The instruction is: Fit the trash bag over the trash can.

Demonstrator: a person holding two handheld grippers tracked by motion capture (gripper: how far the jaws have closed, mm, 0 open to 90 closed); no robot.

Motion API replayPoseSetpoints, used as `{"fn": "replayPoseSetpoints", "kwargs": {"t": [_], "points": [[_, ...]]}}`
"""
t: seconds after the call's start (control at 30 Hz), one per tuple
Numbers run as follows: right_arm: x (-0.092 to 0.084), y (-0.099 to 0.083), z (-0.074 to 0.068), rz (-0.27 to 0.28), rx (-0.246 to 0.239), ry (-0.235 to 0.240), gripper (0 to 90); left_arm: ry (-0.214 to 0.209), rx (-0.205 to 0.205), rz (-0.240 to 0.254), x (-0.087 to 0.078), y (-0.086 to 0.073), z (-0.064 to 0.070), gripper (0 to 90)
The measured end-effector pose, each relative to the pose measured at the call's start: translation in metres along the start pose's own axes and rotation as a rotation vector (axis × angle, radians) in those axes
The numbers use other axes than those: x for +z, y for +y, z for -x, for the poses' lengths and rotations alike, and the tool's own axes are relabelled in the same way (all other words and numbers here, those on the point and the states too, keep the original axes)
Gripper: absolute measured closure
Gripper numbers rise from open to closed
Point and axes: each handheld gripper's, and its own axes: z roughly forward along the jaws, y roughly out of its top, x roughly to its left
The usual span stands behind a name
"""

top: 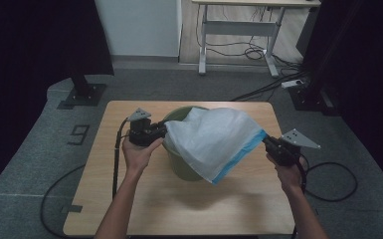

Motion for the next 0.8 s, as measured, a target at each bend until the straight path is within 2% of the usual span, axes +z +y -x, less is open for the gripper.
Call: {"fn": "replayPoseSetpoints", "kwargs": {"t": [0.13, 0.23, 0.33, 0.47, 0.63, 0.7, 0.8], "points": [[0.001, -0.001, 0.0, -0.017, 0.007, -0.018, 88.4, -0.002, 0.015, 0.009, -0.013, -0.001, 0.0, 50.5], [0.001, -0.002, 0.003, -0.029, 0.022, -0.031, 88.4, -0.039, 0.019, 0.002, -0.025, -0.002, -0.003, 39.0], [0.001, -0.004, 0.007, -0.039, 0.041, -0.038, 88.4, -0.052, 0.042, -0.003, -0.035, -0.004, -0.003, 33.0], [0.002, -0.006, 0.007, -0.045, 0.048, -0.037, 88.4, -0.047, 0.063, -0.001, -0.047, -0.007, 0.002, 29.7], [0.003, -0.004, 0.002, -0.051, 0.033, -0.03, 88.4, -0.038, 0.075, 0.037, -0.058, -0.007, 0.01, 29.3], [0.004, -0.004, 0.001, -0.057, 0.028, -0.032, 88.4, -0.018, 0.082, 0.052, -0.062, -0.006, 0.014, 29.3], [0.004, -0.003, 0.001, -0.059, 0.032, -0.032, 88.4, -0.016, 0.081, 0.057, -0.066, -0.004, 0.018, 29.4]]}}
